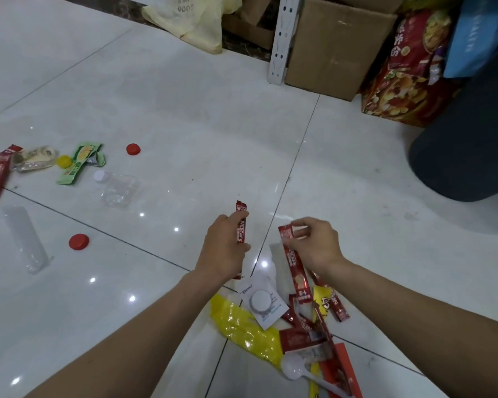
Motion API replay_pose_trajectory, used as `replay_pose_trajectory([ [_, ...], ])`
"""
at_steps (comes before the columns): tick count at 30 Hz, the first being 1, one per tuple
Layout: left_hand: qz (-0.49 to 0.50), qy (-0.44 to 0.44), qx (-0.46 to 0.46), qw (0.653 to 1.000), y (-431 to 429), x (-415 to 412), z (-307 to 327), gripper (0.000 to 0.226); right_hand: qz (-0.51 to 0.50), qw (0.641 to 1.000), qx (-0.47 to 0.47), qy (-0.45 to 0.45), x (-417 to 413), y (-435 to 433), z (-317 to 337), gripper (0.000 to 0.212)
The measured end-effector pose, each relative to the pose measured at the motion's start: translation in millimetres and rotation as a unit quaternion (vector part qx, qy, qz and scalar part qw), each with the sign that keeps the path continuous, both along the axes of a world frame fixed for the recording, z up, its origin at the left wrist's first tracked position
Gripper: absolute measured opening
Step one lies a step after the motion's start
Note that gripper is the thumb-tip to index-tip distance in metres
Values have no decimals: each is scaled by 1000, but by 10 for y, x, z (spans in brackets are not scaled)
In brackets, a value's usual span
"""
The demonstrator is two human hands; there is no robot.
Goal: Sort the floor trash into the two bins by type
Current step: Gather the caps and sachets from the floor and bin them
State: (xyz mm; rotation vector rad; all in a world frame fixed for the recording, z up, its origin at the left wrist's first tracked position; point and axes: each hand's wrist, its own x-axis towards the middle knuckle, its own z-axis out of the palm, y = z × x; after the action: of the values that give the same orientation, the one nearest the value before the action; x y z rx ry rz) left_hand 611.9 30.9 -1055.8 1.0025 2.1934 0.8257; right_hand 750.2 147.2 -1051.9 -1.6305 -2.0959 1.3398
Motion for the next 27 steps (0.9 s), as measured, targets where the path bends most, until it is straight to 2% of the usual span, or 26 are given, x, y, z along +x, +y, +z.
replay_pose_trajectory([
  [6, 5, -34, 78, 996, 388, 232, 428, 64, -101, 988, -11, 113, 174, 395, 512, 33],
  [12, -30, -43, 149, 987, 928, 692, 870, 61, -144, 975, 9, 166, 630, 743, 930, 36],
  [19, -99, -43, 185, 977, 1530, 1505, 1377, 61, -198, 955, 67, 209, 1474, 1289, 1350, 36],
  [27, -149, -90, 204, 963, 2356, 2568, 1856, 61, -265, 915, 115, 282, 2643, 2011, 1788, 36],
])
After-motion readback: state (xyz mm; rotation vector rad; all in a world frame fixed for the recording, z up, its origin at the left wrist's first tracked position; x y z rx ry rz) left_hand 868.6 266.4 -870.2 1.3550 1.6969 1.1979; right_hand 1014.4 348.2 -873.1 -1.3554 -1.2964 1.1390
